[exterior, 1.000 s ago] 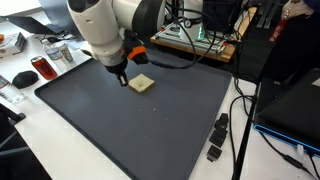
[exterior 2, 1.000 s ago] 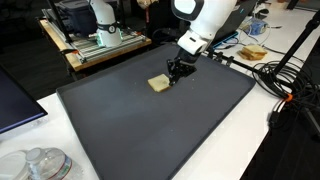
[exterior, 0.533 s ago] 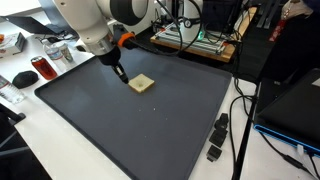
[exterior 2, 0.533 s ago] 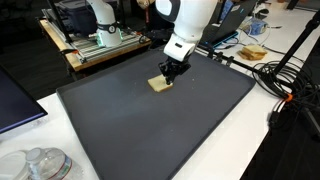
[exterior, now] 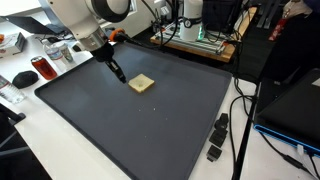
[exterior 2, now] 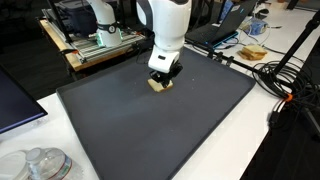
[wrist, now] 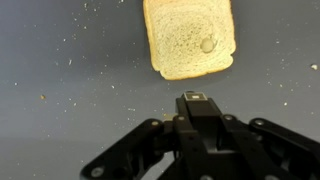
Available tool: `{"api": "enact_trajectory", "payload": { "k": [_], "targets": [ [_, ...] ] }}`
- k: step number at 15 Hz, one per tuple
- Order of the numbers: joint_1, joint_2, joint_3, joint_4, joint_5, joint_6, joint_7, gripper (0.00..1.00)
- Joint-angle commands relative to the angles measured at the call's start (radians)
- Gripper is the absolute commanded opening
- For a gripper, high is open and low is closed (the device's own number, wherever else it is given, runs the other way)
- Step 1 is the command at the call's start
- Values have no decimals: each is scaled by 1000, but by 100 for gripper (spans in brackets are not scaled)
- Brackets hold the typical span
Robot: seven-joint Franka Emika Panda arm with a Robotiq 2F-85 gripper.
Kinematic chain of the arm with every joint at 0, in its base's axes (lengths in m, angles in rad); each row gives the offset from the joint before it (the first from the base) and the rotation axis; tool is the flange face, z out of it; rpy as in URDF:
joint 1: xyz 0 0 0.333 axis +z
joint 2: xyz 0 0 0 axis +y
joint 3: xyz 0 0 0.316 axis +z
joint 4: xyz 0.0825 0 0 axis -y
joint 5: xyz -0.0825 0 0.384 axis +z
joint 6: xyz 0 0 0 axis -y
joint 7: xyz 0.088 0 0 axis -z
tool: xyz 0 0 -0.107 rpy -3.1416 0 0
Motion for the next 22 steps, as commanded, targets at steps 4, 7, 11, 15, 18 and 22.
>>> {"api": "enact_trajectory", "payload": {
  "k": [4, 7, 11, 15, 18, 22],
  "targets": [
    [-134, -85, 76, -188, 207, 166, -305, 5],
    [-202, -104, 122, -262, 339, 240, -458, 5],
    [-270, -130, 170, -350, 543, 340, -608, 5],
    [-273, -190, 179, -456, 734, 441, -744, 5],
    [-250, -246, 170, -537, 869, 508, -854, 5],
    [-246, -334, 202, -662, 1004, 604, -926, 5]
  ]
}}
